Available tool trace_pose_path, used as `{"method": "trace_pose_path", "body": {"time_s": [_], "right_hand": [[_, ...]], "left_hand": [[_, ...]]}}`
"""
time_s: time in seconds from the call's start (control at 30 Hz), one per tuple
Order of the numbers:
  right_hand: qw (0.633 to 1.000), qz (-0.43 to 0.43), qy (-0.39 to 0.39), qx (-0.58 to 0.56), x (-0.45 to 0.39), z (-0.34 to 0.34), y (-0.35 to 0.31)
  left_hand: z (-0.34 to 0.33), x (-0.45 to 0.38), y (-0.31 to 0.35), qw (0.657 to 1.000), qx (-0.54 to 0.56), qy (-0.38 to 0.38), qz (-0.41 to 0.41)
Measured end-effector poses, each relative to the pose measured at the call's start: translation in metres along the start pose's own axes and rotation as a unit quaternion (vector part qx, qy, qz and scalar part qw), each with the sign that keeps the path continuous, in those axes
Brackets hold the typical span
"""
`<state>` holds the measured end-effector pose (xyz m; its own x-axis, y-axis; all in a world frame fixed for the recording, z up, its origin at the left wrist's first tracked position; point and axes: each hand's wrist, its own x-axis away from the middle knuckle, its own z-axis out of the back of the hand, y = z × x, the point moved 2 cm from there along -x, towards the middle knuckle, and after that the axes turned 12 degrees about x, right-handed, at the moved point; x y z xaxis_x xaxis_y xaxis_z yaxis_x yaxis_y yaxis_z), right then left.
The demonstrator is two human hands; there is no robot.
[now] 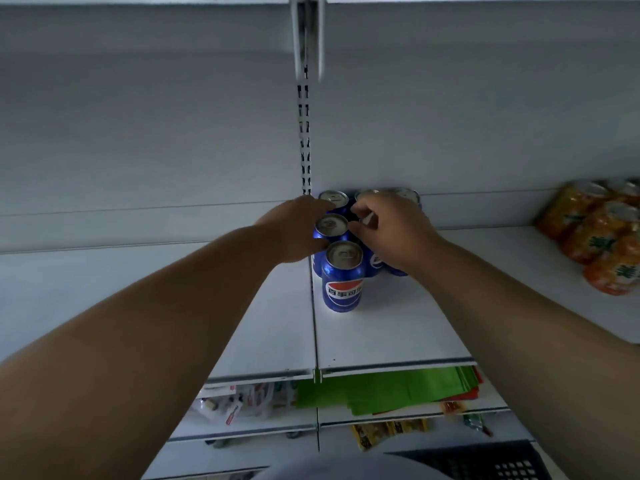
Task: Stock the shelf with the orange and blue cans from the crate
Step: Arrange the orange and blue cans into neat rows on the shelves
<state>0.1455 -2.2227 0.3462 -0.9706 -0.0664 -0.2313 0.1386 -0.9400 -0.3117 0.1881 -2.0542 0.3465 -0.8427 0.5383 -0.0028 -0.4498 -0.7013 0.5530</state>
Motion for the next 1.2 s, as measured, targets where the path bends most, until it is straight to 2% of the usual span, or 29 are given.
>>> {"method": "trace_pose_path", "body": {"time_s": [0.1, 0.3, 0.47, 0.67, 0.77, 1.03, 1.2], "right_hand": [[1.000, -0.023, 0.001, -0.013, -0.001, -0.002, 0.006], [0.999, -0.026, 0.011, -0.043, -0.001, -0.003, 0.009], [0.997, 0.006, 0.007, -0.083, -0.005, -0.005, 0.000], [0.990, 0.073, -0.060, -0.101, -0.023, -0.007, -0.026], [0.989, 0.087, -0.066, -0.097, -0.027, -0.009, -0.030], [0.997, -0.010, 0.055, -0.059, -0.025, -0.021, -0.029], [0.997, -0.017, 0.026, -0.066, -0.019, -0.019, -0.018]], "left_hand": [[-0.001, -0.009, 0.001, 0.999, -0.029, -0.020, -0.004], [0.013, -0.009, -0.012, 1.000, 0.006, -0.004, 0.019], [0.054, 0.009, -0.013, 0.998, 0.003, 0.068, 0.009], [0.073, 0.022, 0.004, 0.997, 0.007, 0.074, -0.003], [0.073, 0.027, 0.009, 0.996, 0.035, 0.081, -0.006], [0.062, 0.008, 0.015, 0.995, 0.012, 0.097, -0.009], [0.055, -0.008, 0.014, 0.997, -0.017, 0.069, -0.024]]}}
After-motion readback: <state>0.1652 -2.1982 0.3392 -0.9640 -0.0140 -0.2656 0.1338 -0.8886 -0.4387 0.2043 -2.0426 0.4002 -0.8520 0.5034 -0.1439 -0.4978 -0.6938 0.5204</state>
